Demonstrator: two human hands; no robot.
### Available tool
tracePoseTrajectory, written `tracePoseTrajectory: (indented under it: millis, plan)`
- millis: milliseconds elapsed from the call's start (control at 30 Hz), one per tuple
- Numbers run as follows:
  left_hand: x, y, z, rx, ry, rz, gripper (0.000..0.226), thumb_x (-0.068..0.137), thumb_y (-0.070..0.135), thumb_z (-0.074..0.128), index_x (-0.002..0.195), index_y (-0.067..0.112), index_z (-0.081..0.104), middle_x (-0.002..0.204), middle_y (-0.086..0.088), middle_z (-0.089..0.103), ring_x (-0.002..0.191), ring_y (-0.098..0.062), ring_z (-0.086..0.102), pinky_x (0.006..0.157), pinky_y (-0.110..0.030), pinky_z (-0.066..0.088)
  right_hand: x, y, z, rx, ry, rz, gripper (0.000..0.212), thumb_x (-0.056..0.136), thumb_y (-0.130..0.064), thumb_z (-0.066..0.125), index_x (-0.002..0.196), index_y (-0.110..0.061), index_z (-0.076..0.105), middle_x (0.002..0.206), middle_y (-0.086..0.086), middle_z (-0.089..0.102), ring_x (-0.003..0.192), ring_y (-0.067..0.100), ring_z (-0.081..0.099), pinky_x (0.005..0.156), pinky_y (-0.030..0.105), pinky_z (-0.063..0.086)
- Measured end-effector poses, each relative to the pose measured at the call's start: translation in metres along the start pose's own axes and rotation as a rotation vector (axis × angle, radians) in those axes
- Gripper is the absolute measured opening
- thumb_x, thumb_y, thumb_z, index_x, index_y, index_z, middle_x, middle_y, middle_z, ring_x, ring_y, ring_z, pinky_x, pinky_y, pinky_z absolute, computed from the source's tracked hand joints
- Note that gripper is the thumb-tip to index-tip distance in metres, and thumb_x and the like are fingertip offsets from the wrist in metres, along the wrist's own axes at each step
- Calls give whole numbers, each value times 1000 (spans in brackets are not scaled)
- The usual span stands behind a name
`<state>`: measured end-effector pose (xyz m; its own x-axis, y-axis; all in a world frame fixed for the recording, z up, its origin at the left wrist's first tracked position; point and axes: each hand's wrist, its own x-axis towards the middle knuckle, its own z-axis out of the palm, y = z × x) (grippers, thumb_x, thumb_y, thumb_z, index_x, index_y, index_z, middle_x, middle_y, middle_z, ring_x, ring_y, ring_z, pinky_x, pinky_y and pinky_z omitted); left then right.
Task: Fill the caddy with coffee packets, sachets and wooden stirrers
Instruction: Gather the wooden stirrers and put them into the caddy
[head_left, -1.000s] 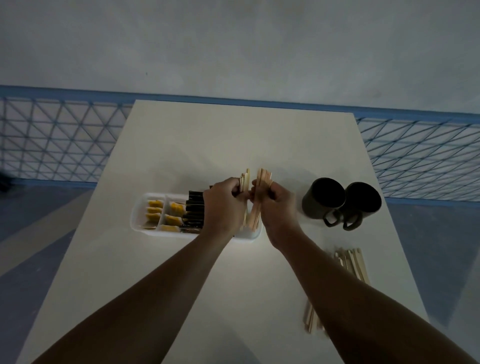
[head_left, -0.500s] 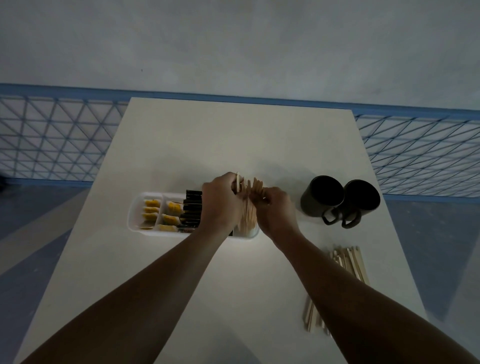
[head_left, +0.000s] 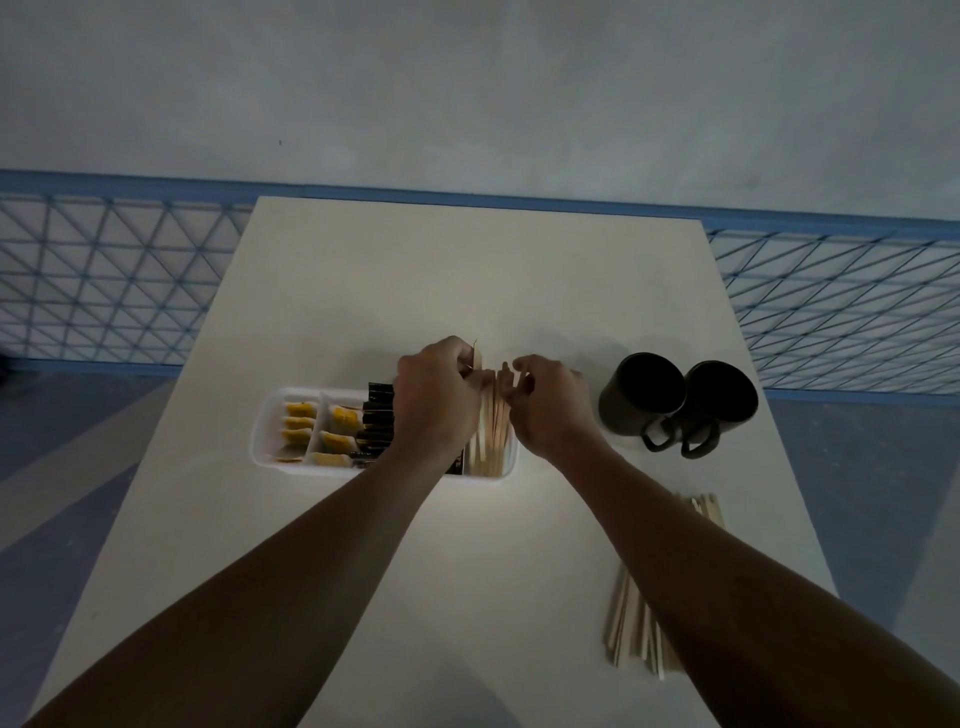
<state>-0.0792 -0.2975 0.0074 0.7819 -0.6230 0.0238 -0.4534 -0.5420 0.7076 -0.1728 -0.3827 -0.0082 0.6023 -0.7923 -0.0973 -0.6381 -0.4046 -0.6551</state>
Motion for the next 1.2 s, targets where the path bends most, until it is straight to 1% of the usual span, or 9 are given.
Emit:
tracePoseTrajectory:
  millis: [67,133,300,467,600,667,900,1067,1200]
  plan:
    - [-1,2,0,26,6,-17,12,83,27,76,89,17,71,82,3,72,77,-14,66,66,-23,47,0,-1,-2,8,-7,-15,40,92,-8,61,132,-5,60,109,16,71,101,29,66,88,34,54]
    - [-1,4,-1,67,7,-31,12,83,29,76,89,19,71,83,3,72,76,-15,65,63,-28,47,1,-1,-3,13,-6,-27,45,92,-5,62,136,-6,56,107,15,71,99,28,67,88,37,55]
    - [-1,0,2,152,-12,-65,13,85,29,74,94,20,69,87,2,72,79,-16,64,60,-28,42,5,-3,-2,6,-22,-55,47,90,0,61,136,-4,54,98,14,69,89,28,66,81,44,58]
    - [1,0,2,142,16,-61,26,84,29,76,105,19,65,93,3,71,81,-13,60,61,-27,39,8,-3,-3,16,8,-70,51,92,-5,63,141,-6,50,117,14,65,102,24,61,78,24,44]
    - [1,4,-3,120,65,-18,30,81,26,79,106,20,63,95,3,67,77,-9,57,54,-18,32,6,0,-5,15,19,-67,51,93,-13,66,141,-8,51,119,10,64,105,20,60,79,21,39]
    - [-1,10,-5,74,72,4,25,82,26,78,101,20,63,90,4,66,75,-9,58,57,-19,36,2,2,-7,21,37,-60,49,93,-16,67,139,-10,54,115,8,65,100,18,61,77,21,41]
    - [-21,31,5,-46,-94,71,7,87,26,69,86,20,66,79,10,67,71,-6,63,67,-22,50,-25,26,-25,31,57,35,23,91,-10,62,111,-12,74,101,5,75,89,14,67,75,18,44]
    - [-46,37,31,6,-237,80,10,86,22,68,76,23,65,71,12,65,71,-8,64,71,-28,55,-54,65,-42,1,-22,106,21,91,-18,67,110,-11,74,101,4,73,88,15,66,73,19,41]
    - [-71,42,57,60,-354,95,9,87,27,68,82,20,69,79,7,70,76,-11,64,69,-27,51,-77,100,-60,-65,-58,168,20,92,-23,67,109,-15,75,103,0,73,93,13,65,76,21,43]
